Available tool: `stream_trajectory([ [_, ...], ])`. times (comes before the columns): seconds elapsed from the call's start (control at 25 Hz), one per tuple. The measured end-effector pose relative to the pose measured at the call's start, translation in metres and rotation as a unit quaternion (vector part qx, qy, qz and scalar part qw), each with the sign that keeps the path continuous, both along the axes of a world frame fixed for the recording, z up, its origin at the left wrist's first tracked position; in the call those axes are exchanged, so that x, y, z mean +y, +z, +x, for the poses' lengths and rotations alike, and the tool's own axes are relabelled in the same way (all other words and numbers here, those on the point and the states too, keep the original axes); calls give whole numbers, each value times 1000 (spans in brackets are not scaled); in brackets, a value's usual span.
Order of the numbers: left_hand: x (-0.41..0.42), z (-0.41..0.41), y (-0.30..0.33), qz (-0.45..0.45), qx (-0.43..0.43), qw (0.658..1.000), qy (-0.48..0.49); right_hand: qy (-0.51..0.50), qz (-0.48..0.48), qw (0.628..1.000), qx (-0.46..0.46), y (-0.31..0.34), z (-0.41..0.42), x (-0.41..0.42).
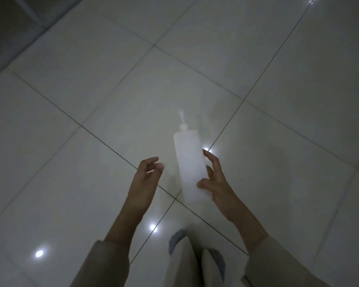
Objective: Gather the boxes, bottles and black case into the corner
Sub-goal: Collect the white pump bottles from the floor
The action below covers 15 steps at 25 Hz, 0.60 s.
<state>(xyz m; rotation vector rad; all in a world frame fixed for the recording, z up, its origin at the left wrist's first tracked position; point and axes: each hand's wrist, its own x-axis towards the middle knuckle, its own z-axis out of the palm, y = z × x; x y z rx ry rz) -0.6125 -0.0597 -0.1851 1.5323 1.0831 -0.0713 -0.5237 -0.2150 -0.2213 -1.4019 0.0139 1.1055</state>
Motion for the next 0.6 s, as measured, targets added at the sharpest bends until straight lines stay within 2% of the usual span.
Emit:
stream_trajectory([
  [0.28, -61, 11, 248, -68, -140, 983, -93, 79, 15, 990, -116, 270, -31, -55],
  [0.44, -103, -6, 338, -94, -190, 973, -89, 4, -3, 984, -180, 369, -76, -85],
  [0.6, -140, -49, 401, -83, -238, 948, -197, -108, -55, 960, -252, 433, -141, -119],
])
